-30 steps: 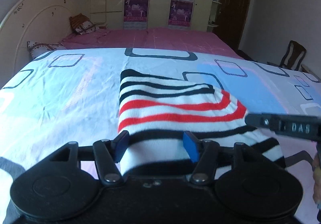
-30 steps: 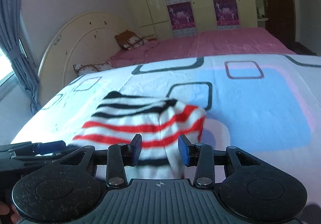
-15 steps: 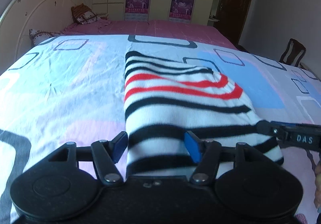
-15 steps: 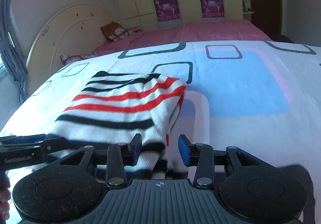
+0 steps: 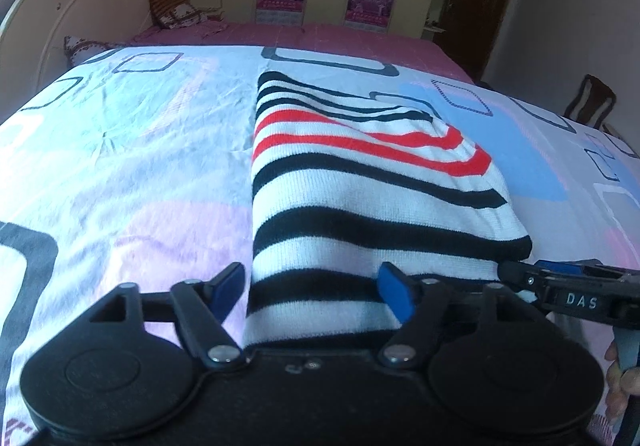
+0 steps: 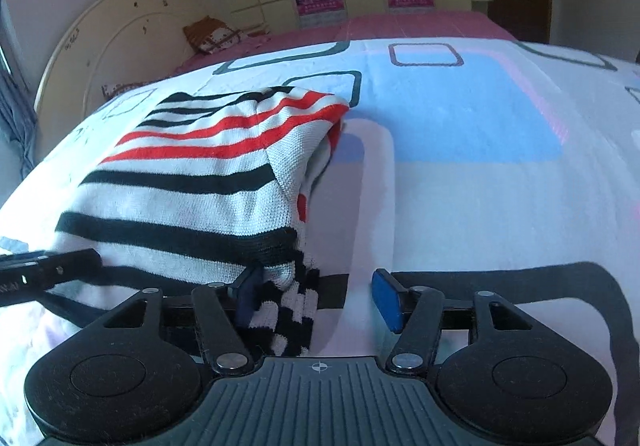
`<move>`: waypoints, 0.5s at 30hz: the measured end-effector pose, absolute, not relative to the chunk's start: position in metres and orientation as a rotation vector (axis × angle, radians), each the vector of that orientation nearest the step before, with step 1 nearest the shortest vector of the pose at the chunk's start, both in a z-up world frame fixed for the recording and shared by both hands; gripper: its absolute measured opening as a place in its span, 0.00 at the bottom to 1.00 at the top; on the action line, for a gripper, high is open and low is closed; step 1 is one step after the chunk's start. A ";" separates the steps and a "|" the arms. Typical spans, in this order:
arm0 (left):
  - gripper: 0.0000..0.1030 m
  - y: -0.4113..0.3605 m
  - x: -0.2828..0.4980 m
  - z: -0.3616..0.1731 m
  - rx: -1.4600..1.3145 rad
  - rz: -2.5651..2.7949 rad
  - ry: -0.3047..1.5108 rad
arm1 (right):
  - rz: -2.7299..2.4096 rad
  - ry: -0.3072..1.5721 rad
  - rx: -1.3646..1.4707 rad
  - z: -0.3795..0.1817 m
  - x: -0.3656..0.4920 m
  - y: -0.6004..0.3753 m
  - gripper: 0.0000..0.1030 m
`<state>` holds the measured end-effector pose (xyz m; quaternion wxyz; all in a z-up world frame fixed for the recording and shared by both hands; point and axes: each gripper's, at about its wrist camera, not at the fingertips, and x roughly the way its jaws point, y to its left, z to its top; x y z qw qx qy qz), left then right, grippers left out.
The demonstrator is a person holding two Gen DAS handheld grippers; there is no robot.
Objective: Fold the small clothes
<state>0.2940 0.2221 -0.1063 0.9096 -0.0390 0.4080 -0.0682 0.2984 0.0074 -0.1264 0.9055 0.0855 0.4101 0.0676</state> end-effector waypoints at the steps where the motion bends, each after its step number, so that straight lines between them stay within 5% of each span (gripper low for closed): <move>1: 0.76 0.221 0.293 -0.105 -0.083 -0.135 0.844 | 0.142 0.846 0.176 -0.127 0.298 0.007 0.57; 7: 1.00 0.210 0.280 -0.099 -0.064 -0.077 0.854 | 0.166 0.847 0.183 -0.129 0.296 0.005 0.57; 15: 1.00 0.178 0.236 -0.075 0.036 0.019 0.816 | 0.202 0.832 0.254 -0.096 0.275 -0.013 0.64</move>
